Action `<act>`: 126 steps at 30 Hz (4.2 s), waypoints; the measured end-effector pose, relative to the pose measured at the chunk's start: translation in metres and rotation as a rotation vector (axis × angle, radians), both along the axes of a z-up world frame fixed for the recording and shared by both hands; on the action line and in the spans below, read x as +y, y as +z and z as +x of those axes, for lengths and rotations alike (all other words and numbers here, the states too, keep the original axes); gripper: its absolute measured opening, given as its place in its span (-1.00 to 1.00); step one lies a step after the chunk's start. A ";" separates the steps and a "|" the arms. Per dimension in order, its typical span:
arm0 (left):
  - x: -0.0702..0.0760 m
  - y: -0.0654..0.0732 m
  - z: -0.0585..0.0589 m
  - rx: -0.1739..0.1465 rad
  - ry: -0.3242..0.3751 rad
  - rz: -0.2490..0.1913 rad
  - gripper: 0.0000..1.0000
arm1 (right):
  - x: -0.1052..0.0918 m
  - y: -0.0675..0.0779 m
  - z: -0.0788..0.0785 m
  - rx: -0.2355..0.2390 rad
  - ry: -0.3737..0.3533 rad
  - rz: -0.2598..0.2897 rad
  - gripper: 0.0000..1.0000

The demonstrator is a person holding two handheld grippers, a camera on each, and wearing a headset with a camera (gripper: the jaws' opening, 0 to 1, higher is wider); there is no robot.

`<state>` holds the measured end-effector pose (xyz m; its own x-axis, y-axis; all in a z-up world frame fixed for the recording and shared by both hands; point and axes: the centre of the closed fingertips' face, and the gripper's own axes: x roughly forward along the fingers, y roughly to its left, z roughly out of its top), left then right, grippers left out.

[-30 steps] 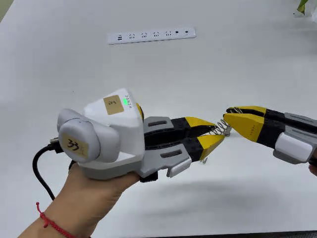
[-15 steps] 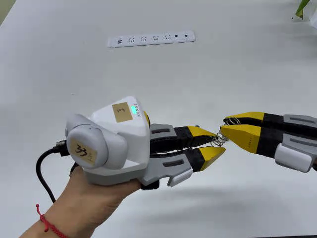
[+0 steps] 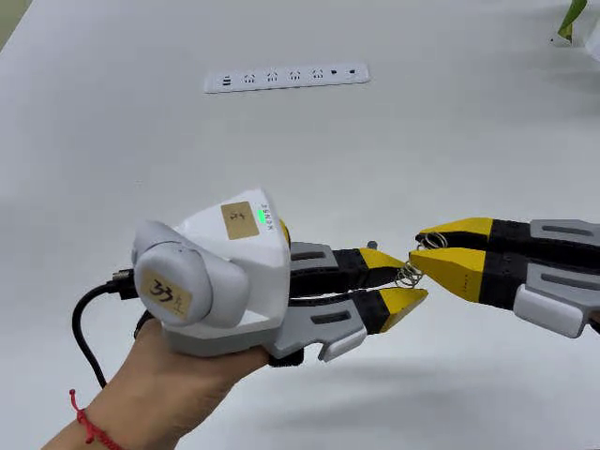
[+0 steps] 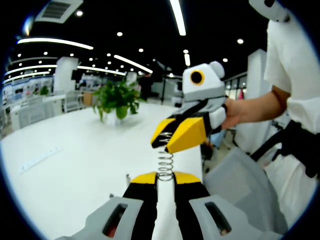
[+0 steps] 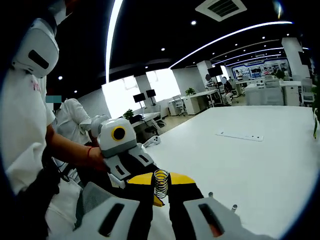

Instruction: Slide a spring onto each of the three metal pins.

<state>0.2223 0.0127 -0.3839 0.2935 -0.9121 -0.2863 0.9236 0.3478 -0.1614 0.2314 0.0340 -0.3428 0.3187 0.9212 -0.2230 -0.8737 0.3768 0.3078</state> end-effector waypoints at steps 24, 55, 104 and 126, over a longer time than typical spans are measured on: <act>0.001 -0.003 -0.001 0.005 -0.010 -0.007 -0.80 | 0.001 -0.005 -0.003 -0.029 0.043 -0.063 -0.67; 0.005 -0.007 -0.005 -0.027 -0.018 0.002 -0.80 | 0.005 -0.024 -0.023 -0.312 0.863 -0.781 -0.58; 0.016 -0.004 -0.005 -0.026 0.018 -0.037 -0.69 | 0.013 -0.026 -0.024 -0.305 0.954 -0.877 -0.77; 0.080 -0.021 -0.001 -0.049 0.145 0.060 0.05 | 0.009 -0.025 0.015 -0.286 0.817 -0.909 -0.76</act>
